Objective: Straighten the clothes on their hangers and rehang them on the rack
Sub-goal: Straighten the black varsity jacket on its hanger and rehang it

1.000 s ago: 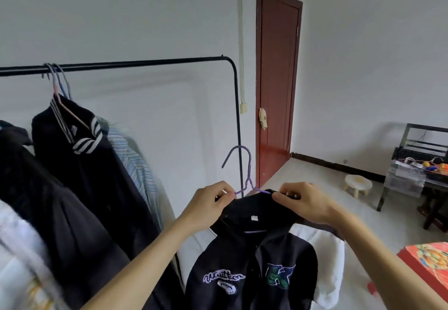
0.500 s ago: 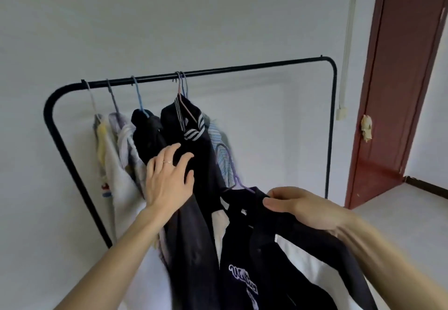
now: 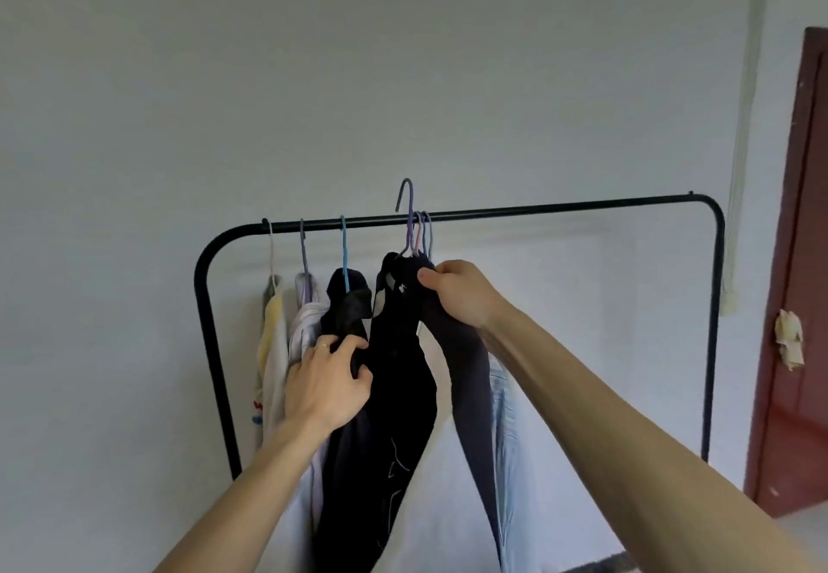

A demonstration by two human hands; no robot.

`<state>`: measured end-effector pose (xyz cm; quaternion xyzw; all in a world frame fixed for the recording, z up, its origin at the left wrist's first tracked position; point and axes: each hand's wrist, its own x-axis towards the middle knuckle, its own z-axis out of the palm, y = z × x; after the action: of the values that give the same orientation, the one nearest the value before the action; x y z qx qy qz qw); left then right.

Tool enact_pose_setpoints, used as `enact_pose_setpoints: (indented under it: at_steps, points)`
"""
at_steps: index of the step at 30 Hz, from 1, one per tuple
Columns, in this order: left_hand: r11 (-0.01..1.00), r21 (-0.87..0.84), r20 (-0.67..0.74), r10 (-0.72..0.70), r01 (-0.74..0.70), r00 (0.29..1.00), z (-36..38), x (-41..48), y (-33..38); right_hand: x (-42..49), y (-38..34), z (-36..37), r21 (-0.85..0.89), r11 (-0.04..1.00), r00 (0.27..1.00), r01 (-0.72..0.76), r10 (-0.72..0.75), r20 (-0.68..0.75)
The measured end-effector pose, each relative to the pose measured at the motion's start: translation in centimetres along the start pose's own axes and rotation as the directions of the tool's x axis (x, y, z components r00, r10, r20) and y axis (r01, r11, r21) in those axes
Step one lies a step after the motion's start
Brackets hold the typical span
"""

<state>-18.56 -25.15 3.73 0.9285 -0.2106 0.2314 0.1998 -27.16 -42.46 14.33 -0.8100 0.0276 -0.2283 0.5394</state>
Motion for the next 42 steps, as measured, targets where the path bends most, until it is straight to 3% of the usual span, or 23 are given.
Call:
enact_pose_setpoints:
  at_steps: [4, 9, 12, 14, 16, 20, 22, 26, 31, 34, 39, 42]
  points:
    - [0.999, 0.006, -0.016, -0.035, 0.035, 0.999, -0.3, 1.0, -1.6, 5.9, -0.5, 3.6, -0.096, 0.994, 0.997, 0.046, -0.052, -0.059]
    - [0.999, 0.016, -0.007, -0.043, 0.043, 0.999, 0.0, 1.6, -1.6, 8.6, 4.5, 8.2, -0.235, 0.971, 1.0, -0.029, 0.03, -0.001]
    - [0.995, 0.096, -0.108, -0.002, 0.012, 0.994, 0.7, 2.1, -2.2, 6.8, 7.5, 10.8, -0.067, 0.993, 0.994, -0.095, 0.099, 0.053]
    - [0.993, 0.114, -0.201, 0.03, -0.007, 0.979, 0.8, 2.8, -2.3, 5.1, 8.0, 11.6, -0.043, 0.998, 0.996, -0.049, 0.052, 0.075]
    - [0.996, 0.082, -0.238, 0.036, -0.017, 0.971, 0.6, 4.1, -2.0, 3.7, 8.3, 11.1, -0.137, 0.99, 0.998, 0.033, -0.024, 0.066]
    - [1.0, 0.024, -0.226, -0.014, 0.02, 0.974, 0.1, 6.7, -0.5, 2.5, 8.3, 7.8, -0.37, 0.913, 0.937, 0.17, -0.267, -0.227]
    - [0.995, 0.089, -0.196, -0.025, 0.043, 0.98, 0.4, 7.5, 0.5, 2.7, 8.3, 6.6, -0.513, 0.847, 0.921, 0.139, -0.3, -0.246]
    - [0.969, 0.24, -0.14, -0.03, 0.063, 0.99, 1.7, 8.0, 1.5, 3.3, 8.5, 5.3, -0.649, 0.76, 0.926, 0.03, -0.265, -0.268]
    - [0.962, 0.272, -0.211, 0.038, 0.021, 0.977, 1.8, 7.2, 2.0, 3.6, 9.1, 4.3, -0.403, 0.915, 0.899, -0.009, -0.169, -0.403]
    - [0.976, 0.208, -0.276, 0.128, -0.07, 0.953, 1.5, 7.6, 2.5, 3.4, 9.5, 4.7, -0.395, 0.917, 0.914, -0.058, -0.111, -0.391]
    - [0.998, 0.046, -0.007, 0.041, -0.04, 0.999, 1.7, 9.3, 2.8, 4.4, 10.1, 5.4, -0.397, 0.911, 0.984, -0.109, 0.044, -0.171]
    - [0.999, 0.016, 0.011, 0.034, -0.034, 0.999, 1.9, 9.3, 2.1, 6.5, 10.3, 5.2, -0.432, 0.887, 0.975, -0.162, 0.077, -0.207]
